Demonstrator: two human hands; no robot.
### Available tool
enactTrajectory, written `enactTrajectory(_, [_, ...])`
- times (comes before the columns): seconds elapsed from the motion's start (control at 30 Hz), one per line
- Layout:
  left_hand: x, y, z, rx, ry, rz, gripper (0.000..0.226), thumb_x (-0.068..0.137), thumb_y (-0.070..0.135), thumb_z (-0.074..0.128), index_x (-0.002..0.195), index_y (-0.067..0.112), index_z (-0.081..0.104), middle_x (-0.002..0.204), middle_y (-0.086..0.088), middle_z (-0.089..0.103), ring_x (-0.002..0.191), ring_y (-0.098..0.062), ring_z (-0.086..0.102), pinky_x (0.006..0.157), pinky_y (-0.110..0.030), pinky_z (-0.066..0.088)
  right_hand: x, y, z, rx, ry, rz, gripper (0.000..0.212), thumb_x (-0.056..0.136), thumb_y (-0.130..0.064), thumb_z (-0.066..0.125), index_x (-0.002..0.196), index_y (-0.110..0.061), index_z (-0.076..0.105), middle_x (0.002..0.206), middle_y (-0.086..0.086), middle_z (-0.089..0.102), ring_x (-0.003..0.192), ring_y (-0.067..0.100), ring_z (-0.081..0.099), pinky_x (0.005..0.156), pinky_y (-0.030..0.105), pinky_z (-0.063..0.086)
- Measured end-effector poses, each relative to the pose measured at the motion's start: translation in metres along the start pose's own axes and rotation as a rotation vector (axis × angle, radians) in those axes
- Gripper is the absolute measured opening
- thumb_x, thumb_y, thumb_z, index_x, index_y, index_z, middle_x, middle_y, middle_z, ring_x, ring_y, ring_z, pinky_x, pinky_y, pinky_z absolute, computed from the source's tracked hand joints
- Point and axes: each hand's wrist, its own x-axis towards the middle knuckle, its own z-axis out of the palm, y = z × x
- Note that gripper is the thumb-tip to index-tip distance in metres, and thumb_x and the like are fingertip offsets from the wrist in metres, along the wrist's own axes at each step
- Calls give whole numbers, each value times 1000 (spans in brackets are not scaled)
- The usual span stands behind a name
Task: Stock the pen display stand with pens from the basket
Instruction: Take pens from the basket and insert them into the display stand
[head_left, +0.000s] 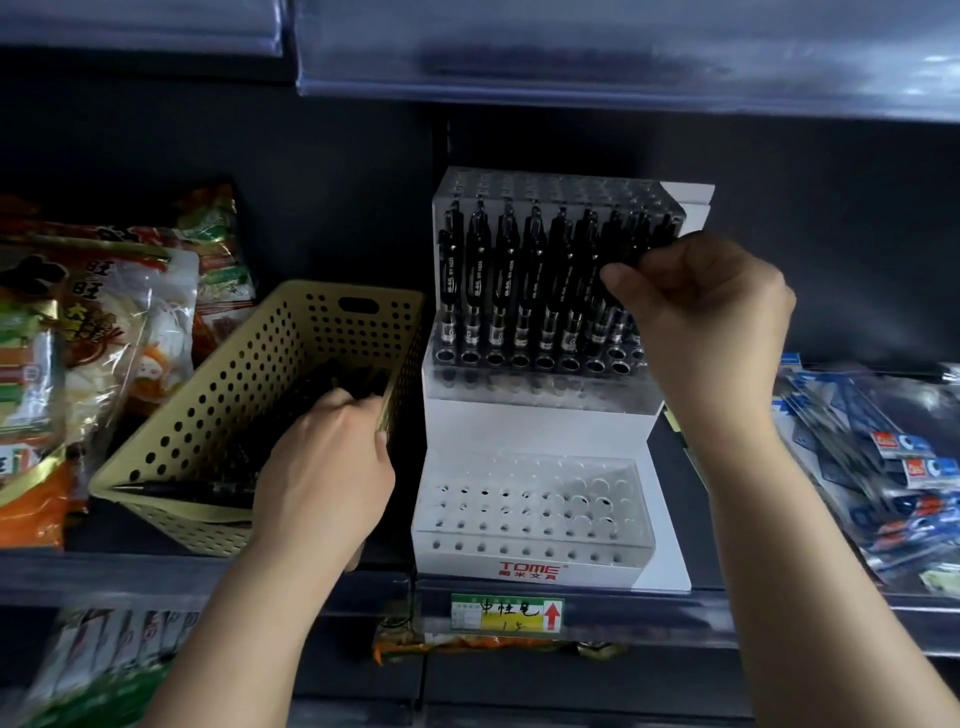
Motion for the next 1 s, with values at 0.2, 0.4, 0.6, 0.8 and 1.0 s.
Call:
enactTrajectory(0.2, [0,-1,1,-27,-7,-1,29,92,13,48,119,12,61,112,-2,59,91,-25,61,73,-34,48,2,1,1,-71,-23,11,19,75,-31,77,70,-18,65,57,-19,56,51,2,52,55,17,38])
enactTrajectory(0.4, [0,-3,2,-56,11,2,32,93,14,48,124,13,59,117,-1,58,94,-24,61,74,-32,47,1,6,3,-90,-51,25,23,75,-32,77,69,-14,64,57,-15,59,52,6,54,57,21,42])
enactTrajectory(0.6, [1,-4,2,-64,7,-2,33,93,15,48,125,14,58,119,-1,58,96,-23,61,73,-29,44,3,12,2,-83,-102,41,32,74,-40,77,67,-12,63,57,-1,64,55,24,61,61,40,53])
enactTrajectory(0.8, [1,-12,2,-87,-59,-28,30,98,26,43,119,18,62,110,0,64,95,-20,61,74,-30,47,-5,-15,-1,164,131,-23,46,87,-41,64,56,-11,46,47,1,46,47,12,36,48,27,30])
enactTrajectory(1.0, [-2,-25,-6,-168,-230,-32,33,99,30,38,90,12,64,75,-3,62,70,-18,58,65,-36,46,-50,-42,41,126,-534,14,40,90,-44,58,64,-14,60,55,3,63,49,19,61,50,35,52])
